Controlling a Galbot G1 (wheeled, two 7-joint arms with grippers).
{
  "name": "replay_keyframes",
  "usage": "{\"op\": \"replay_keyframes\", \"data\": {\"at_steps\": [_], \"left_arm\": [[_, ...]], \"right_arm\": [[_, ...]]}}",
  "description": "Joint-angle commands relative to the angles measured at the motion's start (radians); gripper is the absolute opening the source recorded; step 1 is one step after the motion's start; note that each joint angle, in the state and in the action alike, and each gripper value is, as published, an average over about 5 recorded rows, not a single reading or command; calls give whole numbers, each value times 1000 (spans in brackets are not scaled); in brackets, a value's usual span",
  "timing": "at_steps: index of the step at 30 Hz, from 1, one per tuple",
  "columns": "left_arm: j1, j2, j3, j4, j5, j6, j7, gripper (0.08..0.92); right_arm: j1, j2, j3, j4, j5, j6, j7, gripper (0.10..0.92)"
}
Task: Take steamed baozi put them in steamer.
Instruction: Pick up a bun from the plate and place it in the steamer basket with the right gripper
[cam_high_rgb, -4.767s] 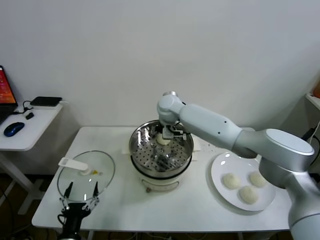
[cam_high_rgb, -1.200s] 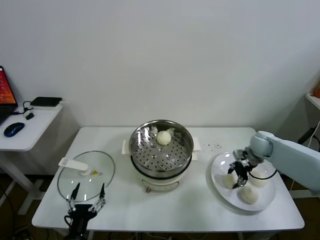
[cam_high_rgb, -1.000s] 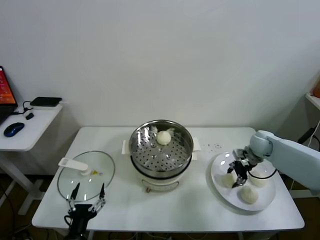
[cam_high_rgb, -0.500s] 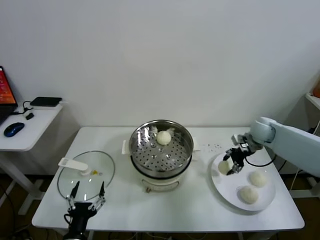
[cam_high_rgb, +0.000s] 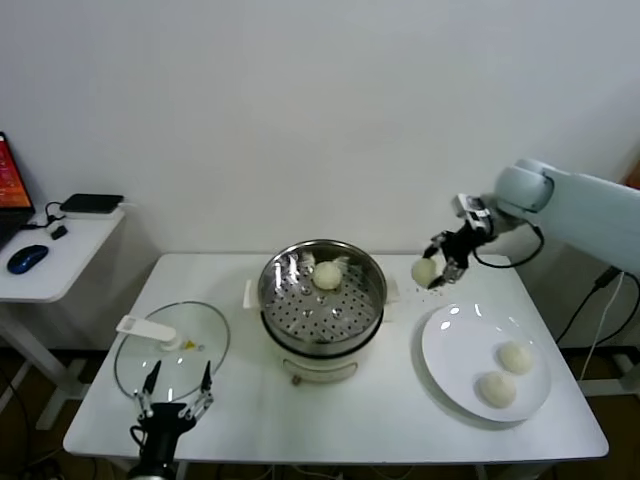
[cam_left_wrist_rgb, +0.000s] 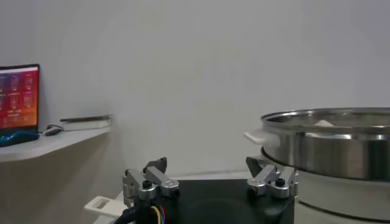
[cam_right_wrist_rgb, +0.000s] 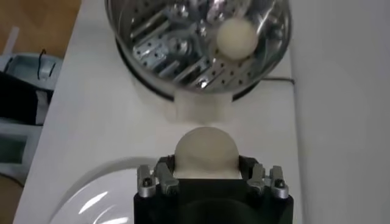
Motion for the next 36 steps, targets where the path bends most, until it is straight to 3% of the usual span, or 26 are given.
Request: {"op": "replay_keyframes", "data": {"at_steps": [1, 9, 17, 36], "left_arm": [[-2, 1, 1, -9, 7, 0, -1, 823], [-2, -5, -3, -18, 13, -5, -3, 823], [9, -2, -13, -17, 4, -15, -6, 823], [9, 4, -22, -2, -9, -18, -6, 823]], "right_arm": [[119, 227, -65, -31, 177, -28, 15, 679], [-2, 425, 1, -119, 164, -60, 42, 679], [-137, 525, 47, -206, 116, -75, 62, 679], [-266, 572, 102, -280, 22, -76, 66, 679]]}}
